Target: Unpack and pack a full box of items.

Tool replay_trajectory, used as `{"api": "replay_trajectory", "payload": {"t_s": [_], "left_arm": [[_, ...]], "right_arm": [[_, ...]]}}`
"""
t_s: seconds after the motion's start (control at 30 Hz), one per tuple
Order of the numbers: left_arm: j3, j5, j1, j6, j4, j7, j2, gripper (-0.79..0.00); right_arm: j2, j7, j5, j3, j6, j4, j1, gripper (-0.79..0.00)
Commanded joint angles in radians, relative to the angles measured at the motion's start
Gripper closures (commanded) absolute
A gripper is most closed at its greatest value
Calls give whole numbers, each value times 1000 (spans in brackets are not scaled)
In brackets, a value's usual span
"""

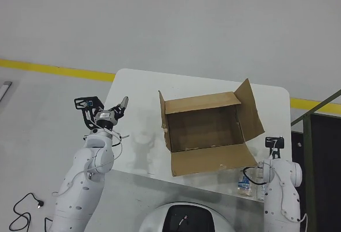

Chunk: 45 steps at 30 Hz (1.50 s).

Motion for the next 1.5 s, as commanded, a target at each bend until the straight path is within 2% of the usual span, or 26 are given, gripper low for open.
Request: {"api": "replay_trajectory", "payload": {"t_s": [0.0, 0.1, 0.17, 0.2, 0.27, 0.5, 0.7, 0.87, 0.97, 1.07, 1.27, 1.37, 1.47], "left_arm": [[0, 0, 0, 0, 0, 0, 0, -785], [0, 0, 0, 0, 0, 0, 0, -785], [0, 0, 0, 0, 0, 0, 0, -785], [0, 0, 0, 0, 0, 0, 0, -785], [0, 0, 0, 0, 0, 0, 0, -785], [0, 0, 0, 0, 0, 0, 0, -785], [0, 0, 0, 0, 0, 0, 0, -785], [0, 0, 0, 0, 0, 0, 0, -785], [0, 0, 0, 0, 0, 0, 0, -785], [0, 0, 0, 0, 0, 0, 0, -785], [0, 0, 0, 0, 0, 0, 0, -785], [0, 0, 0, 0, 0, 0, 0, -785], [0, 0, 0, 0, 0, 0, 0, -785]], "right_arm": [[1, 16, 9, 2, -9, -61, -6, -394], [3, 51, 34, 10, -21, -173, -14, -431], [3, 83, 70, 19, -27, -256, -16, -419], [3, 101, 91, 23, -35, -298, -17, -336], [4, 137, 130, 35, -46, -375, -18, 0], [13, 195, 186, 58, -100, -574, -13, 0], [14, 258, 324, 52, -93, -713, 5, 0], [12, 257, 542, 35, -69, -748, 0, 0], [15, 204, 581, 28, -75, -748, -45, 0], [13, 163, 615, 46, 8, -718, -78, 0], [20, 88, 696, 132, 127, -557, -45, 0], [26, 77, 777, 171, 151, -452, -17, 0], [35, 49, 821, 184, 125, -370, 1, 0]]}}
